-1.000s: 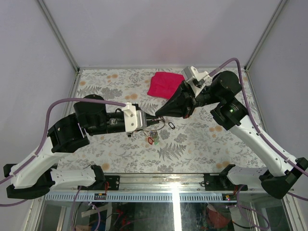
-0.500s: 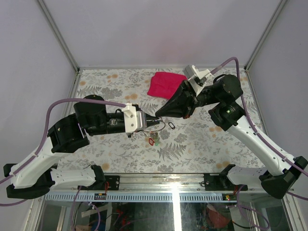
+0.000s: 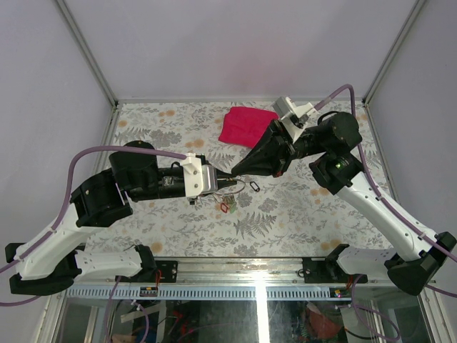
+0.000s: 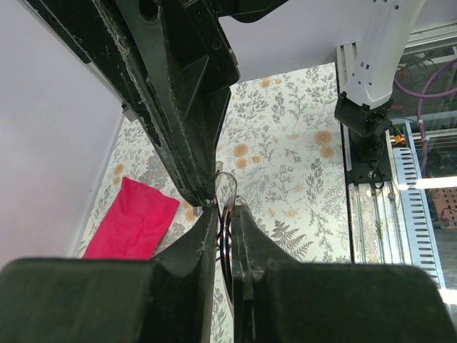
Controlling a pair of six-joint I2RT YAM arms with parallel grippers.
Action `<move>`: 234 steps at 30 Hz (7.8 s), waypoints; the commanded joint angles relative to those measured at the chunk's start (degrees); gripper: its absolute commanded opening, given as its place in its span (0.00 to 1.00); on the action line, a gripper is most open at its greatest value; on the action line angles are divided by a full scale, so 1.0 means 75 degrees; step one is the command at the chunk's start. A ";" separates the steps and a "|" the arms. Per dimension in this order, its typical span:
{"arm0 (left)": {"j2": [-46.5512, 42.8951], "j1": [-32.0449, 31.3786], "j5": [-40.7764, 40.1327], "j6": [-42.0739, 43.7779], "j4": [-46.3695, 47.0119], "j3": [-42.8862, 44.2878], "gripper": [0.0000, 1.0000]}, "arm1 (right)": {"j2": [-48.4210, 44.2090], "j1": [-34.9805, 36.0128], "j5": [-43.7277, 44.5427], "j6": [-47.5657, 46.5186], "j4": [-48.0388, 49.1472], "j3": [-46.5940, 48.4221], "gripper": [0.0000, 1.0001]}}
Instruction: Put the keys on the keyring
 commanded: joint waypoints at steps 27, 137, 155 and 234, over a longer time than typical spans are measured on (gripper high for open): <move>-0.0370 0.0020 -0.0262 -0.0198 0.1208 0.0109 0.00 | 0.0044 0.0032 -0.0724 0.1369 0.1681 -0.0475 0.00; -0.0068 0.0024 -0.0250 -0.0352 0.0815 0.0587 0.00 | 0.0342 0.0434 -0.1316 0.2423 0.2731 -0.0768 0.00; -0.0210 0.0031 -0.0186 -0.0421 0.1077 0.0464 0.00 | 0.0235 0.0498 -0.1123 0.1871 0.2043 -0.0765 0.00; -0.0414 0.0021 -0.1494 -0.0652 0.1315 0.0040 0.00 | -0.0636 0.0588 -0.1055 0.1502 0.0872 -0.0022 0.00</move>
